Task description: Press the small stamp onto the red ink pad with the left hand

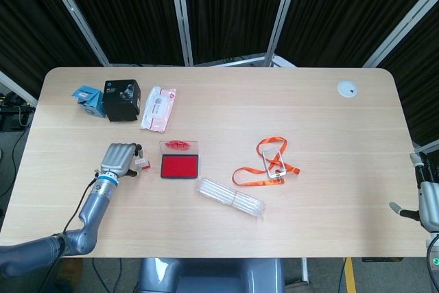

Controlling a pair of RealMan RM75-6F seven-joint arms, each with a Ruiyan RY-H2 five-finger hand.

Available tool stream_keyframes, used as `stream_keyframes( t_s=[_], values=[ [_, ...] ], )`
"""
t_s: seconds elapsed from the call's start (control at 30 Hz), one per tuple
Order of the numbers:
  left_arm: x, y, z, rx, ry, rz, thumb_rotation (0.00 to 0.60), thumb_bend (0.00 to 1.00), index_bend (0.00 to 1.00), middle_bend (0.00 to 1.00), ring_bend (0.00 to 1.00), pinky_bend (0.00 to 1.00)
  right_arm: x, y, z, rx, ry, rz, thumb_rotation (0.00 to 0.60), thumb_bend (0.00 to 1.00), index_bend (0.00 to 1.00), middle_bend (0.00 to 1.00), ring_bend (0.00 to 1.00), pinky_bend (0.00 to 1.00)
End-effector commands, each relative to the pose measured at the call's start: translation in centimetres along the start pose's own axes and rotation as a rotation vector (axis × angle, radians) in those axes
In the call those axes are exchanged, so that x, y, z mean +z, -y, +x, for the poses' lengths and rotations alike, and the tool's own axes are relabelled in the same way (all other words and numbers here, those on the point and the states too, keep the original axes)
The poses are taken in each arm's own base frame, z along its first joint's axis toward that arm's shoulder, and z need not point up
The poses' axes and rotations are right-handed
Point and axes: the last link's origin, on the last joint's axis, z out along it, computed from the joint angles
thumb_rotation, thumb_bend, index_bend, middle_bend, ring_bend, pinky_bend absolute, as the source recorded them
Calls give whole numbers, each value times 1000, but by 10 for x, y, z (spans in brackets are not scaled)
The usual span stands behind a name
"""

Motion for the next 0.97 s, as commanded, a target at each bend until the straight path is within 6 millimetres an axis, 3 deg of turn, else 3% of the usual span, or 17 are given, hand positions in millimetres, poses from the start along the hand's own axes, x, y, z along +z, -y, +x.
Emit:
stream_keyframes(
  t_s=[0.03,0.2,0.33,0.43,0.53,0.6,0.63,0.7,0.8,0.97],
  values=[
    [0,1,1,0,-2,1,600,223,394,337,788,842,0,0,0,0,0,0,600,0,0,0,0,0],
    [-4,5,7,-26,-16,6,600,197,359,290,781,836,0,1,1,3,-1,1,600,0,0,0,0,0],
    [-14,11,23,-54,-63,3,600,187,342,265,776,831,-1,1,2,9,-3,6,600,0,0,0,0,0],
    [-27,19,42,-69,-128,-4,600,171,336,245,768,824,-3,2,3,13,-4,13,600,0,0,0,0,0],
    [-52,33,66,-86,-232,-9,600,114,314,212,718,780,-6,5,7,22,-11,29,600,0,0,0,0,0],
    [-71,44,75,-91,-277,-10,600,52,272,147,614,685,-9,7,9,29,-15,43,600,0,0,0,0,0],
    [-90,57,78,-92,-298,11,600,32,254,113,554,630,-12,9,10,38,-17,57,600,0,0,0,0,0],
    [-118,72,76,-78,-308,23,600,2,166,22,306,371,-14,11,12,47,-17,71,600,0,0,0,0,0],
    [-143,86,72,-69,-331,45,600,0,22,0,43,48,-16,12,13,51,-17,84,600,0,0,0,0,0],
    [-177,97,68,-79,-392,73,600,0,0,0,0,0,-17,16,15,52,-28,109,600,0,0,0,0,0]
  ],
)
